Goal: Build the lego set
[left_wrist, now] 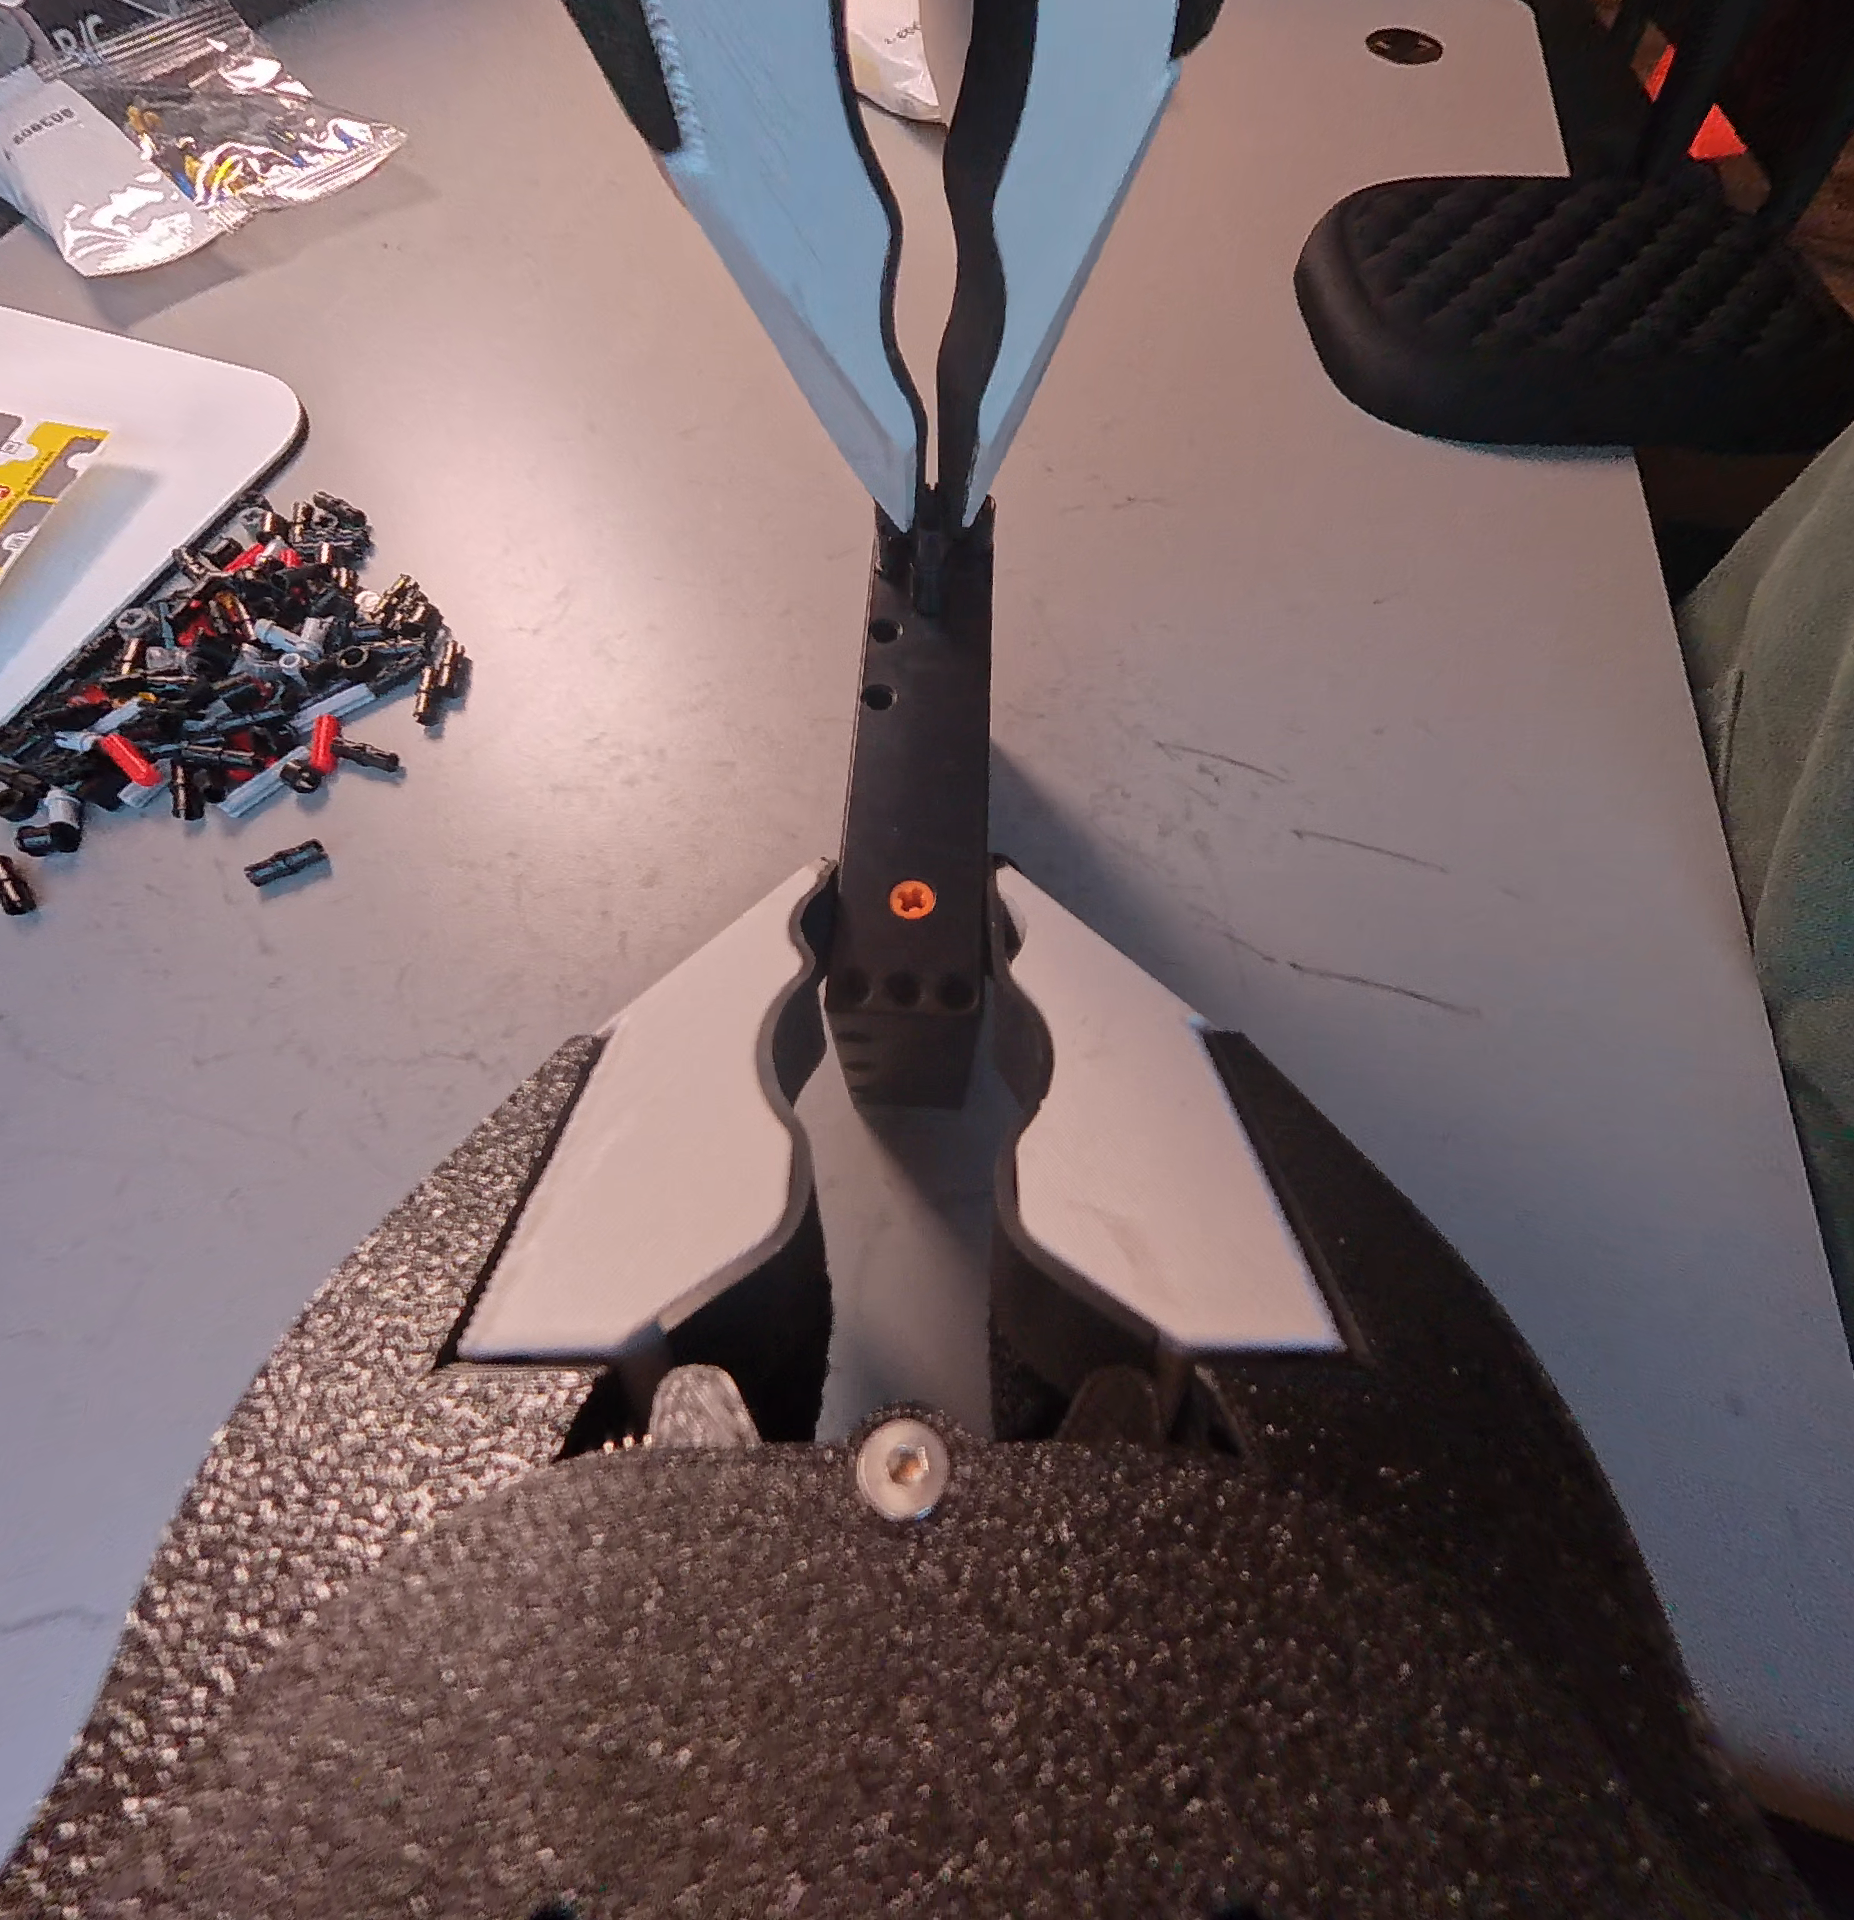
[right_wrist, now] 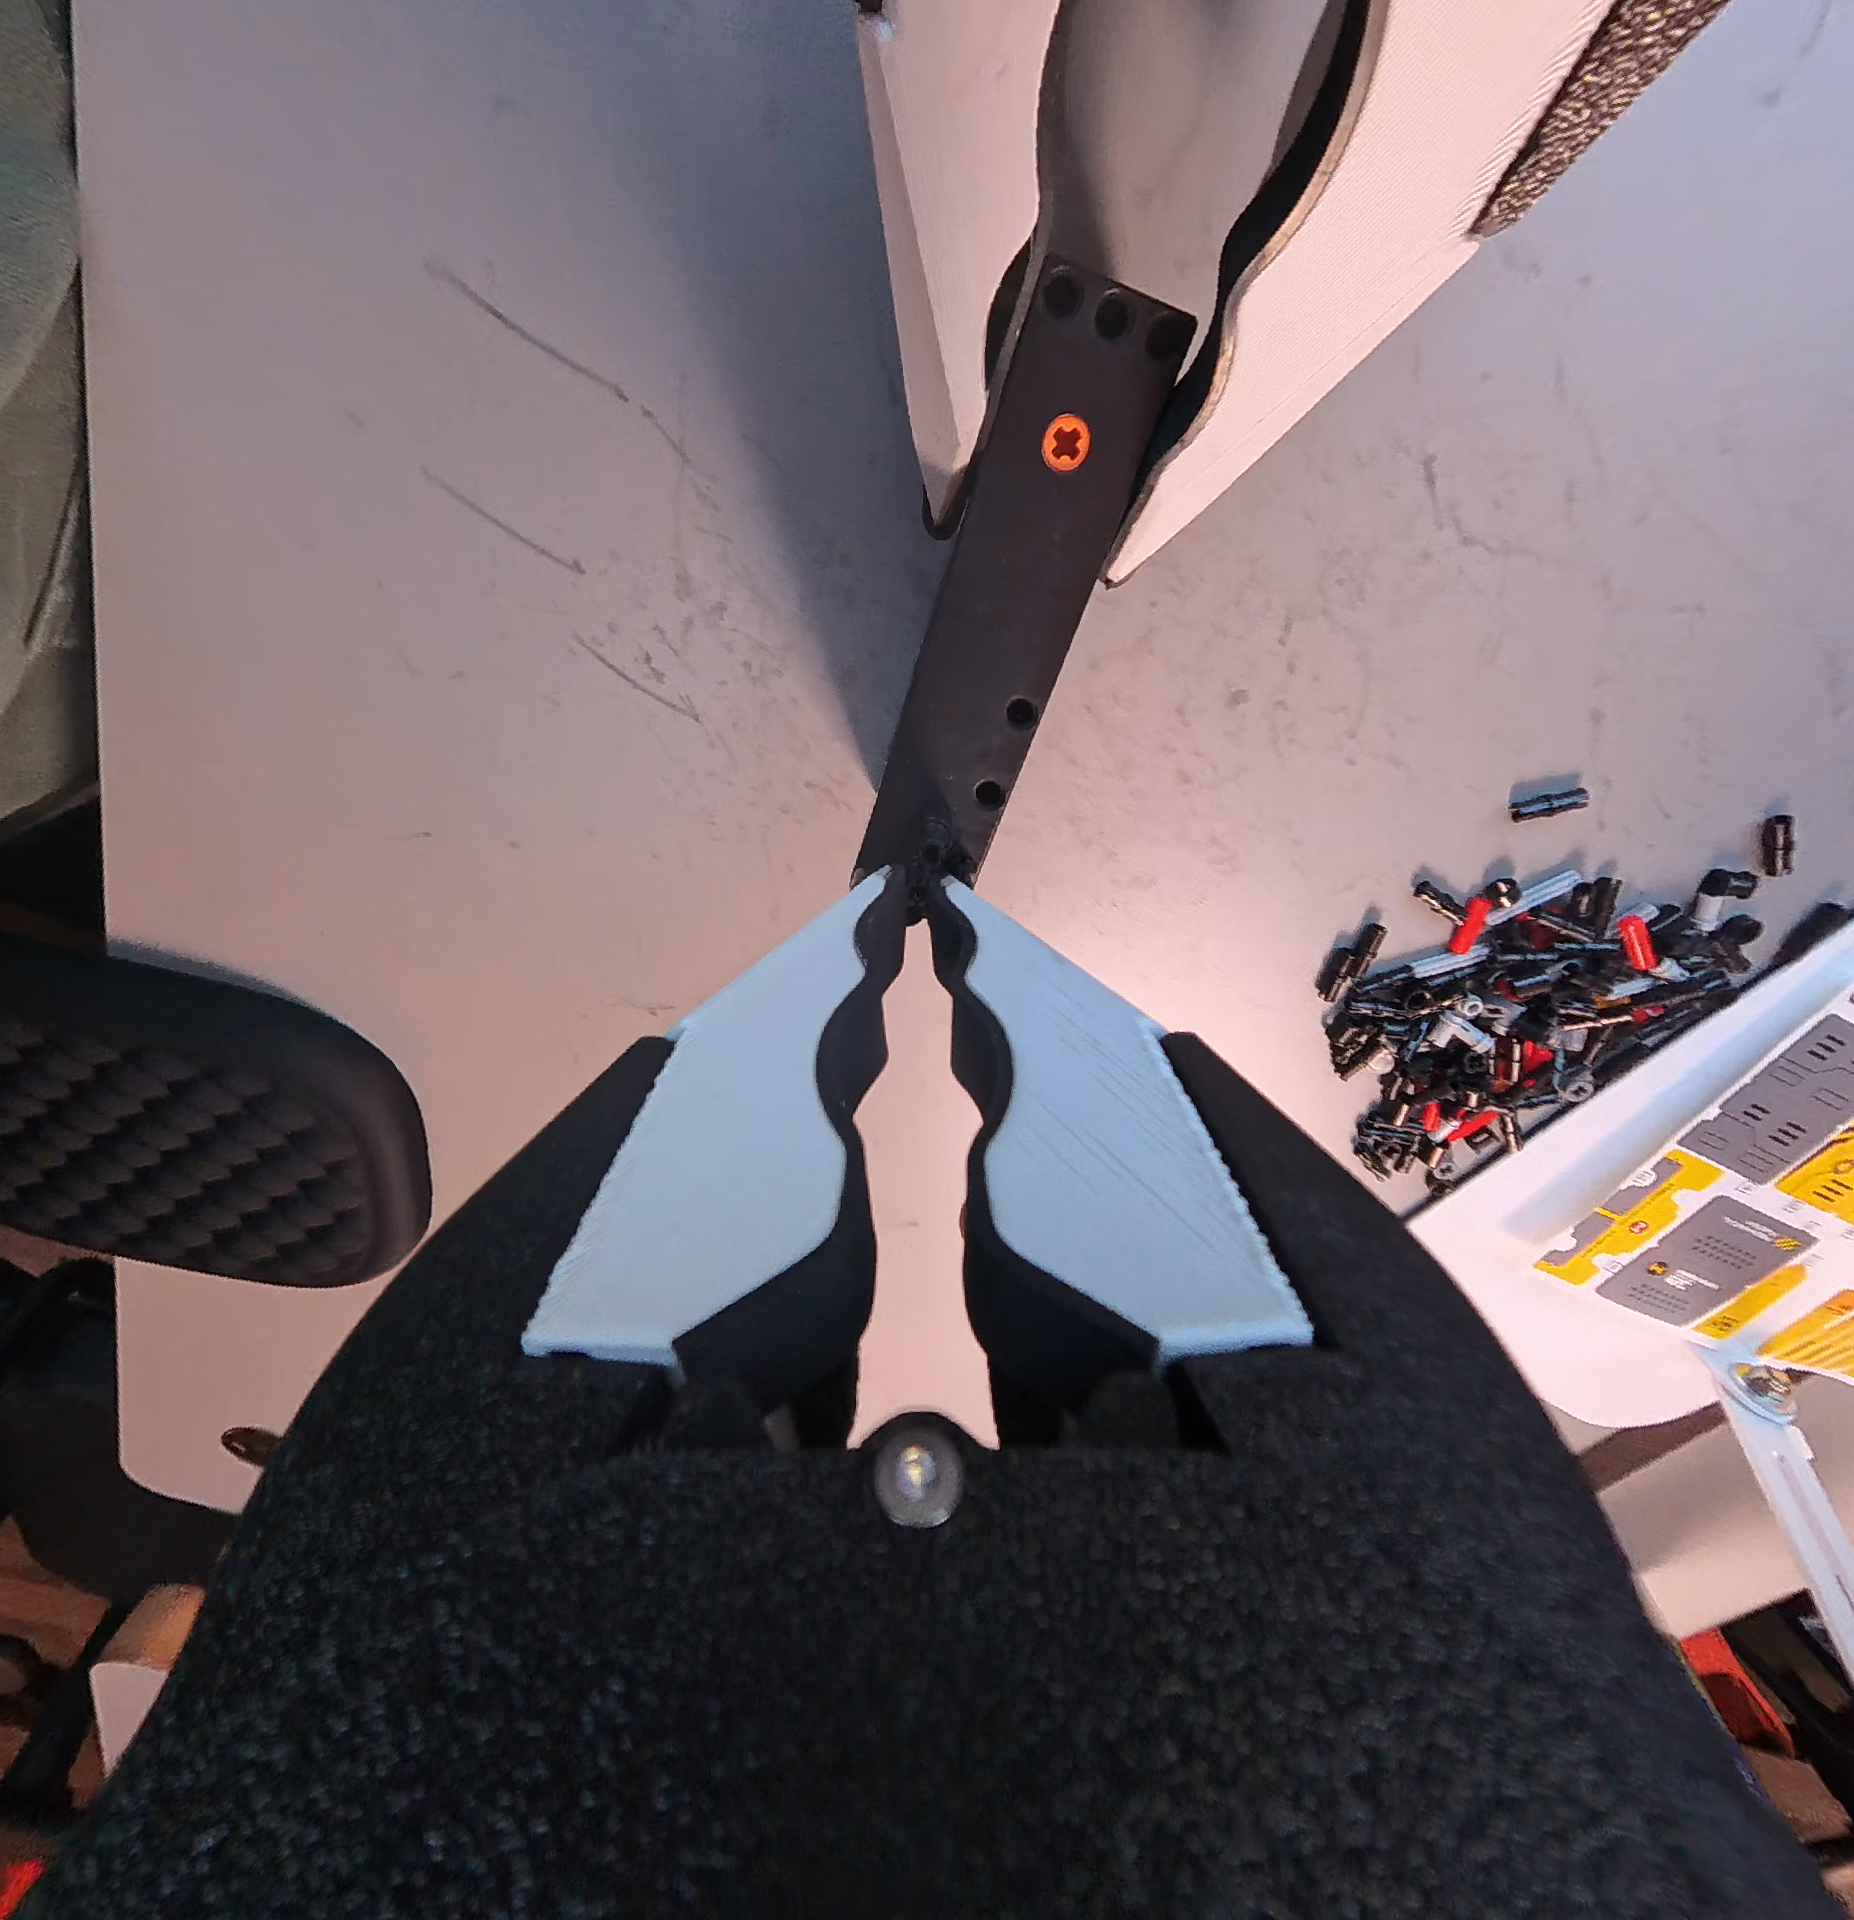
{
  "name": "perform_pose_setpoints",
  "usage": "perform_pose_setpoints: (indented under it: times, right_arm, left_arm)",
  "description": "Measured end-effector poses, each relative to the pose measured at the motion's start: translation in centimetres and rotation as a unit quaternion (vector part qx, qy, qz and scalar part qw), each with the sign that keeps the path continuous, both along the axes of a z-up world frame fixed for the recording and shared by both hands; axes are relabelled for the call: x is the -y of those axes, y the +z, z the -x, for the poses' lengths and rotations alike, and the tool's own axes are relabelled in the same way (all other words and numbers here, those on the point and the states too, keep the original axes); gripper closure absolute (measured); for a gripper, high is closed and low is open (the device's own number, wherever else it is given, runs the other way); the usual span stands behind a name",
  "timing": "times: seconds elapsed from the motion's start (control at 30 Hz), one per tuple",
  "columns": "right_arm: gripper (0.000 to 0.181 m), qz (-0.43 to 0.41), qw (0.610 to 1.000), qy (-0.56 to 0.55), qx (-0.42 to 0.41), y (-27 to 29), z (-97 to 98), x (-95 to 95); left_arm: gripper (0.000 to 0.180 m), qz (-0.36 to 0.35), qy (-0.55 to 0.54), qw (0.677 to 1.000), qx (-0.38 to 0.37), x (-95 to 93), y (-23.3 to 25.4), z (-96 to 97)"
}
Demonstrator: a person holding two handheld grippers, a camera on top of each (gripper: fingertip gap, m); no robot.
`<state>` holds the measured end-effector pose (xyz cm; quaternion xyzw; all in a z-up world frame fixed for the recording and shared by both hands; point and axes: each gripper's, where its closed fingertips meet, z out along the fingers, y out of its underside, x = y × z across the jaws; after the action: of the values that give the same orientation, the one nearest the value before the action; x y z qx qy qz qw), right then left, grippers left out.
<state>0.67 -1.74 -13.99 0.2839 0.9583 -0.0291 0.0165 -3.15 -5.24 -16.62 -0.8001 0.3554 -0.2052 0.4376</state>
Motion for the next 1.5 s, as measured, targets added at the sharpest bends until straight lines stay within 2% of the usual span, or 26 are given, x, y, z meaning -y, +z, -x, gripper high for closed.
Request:
perform_pose_setpoints:
  times: [0.23, 0.4, 0.53, 0.63, 0.87, 1.2, 1.5]
  right_arm:
    - [0.178, 0.035, 0.997, 0.002, -0.064, 0.1, 0.1, -0.1]
    - [0.167, 0.136, 0.979, -0.058, -0.142, 1.4, 0.5, -0.3]
    - [0.171, 0.22, 0.944, -0.111, -0.218, 2.6, 0.4, -0.6]
    - [0.181, 0.271, 0.909, -0.143, -0.283, 3.0, 0.3, -0.8]
    - [0.181, 0.331, 0.832, -0.198, -0.399, 3.7, -0.3, -2.0]
    - [0.181, 0.343, 0.787, -0.245, -0.45, 3.5, -1.0, -6.8]
    - [0.181, 0.335, 0.805, -0.236, -0.429, 2.0, -1.0, -6.1]
  left_arm:
    - [0.153, -0.002, 0.001, 1.0, -0.002, 0.0, 0.0, 0.0]
    - [0.153, -0.001, 0.003, 1.0, -0.001, -0.1, 0.0, 0.0]
    - [0.153, 0.001, 0.005, 1.0, 0.001, -0.4, 0.0, -0.2]
    - [0.153, 0.003, 0.002, 1.0, 0.002, -0.7, 0.0, -0.6]
    - [0.153, 0.004, 0.006, 1.0, 0.003, -2.3, 0.0, -1.2]
    - [0.153, 0.008, 0.033, 0.999, 0.007, -5.8, 0.0, -1.5]
    - [0.153, 0.003, 0.032, 0.999, 0.001, -6.0, 0.0, -1.6]
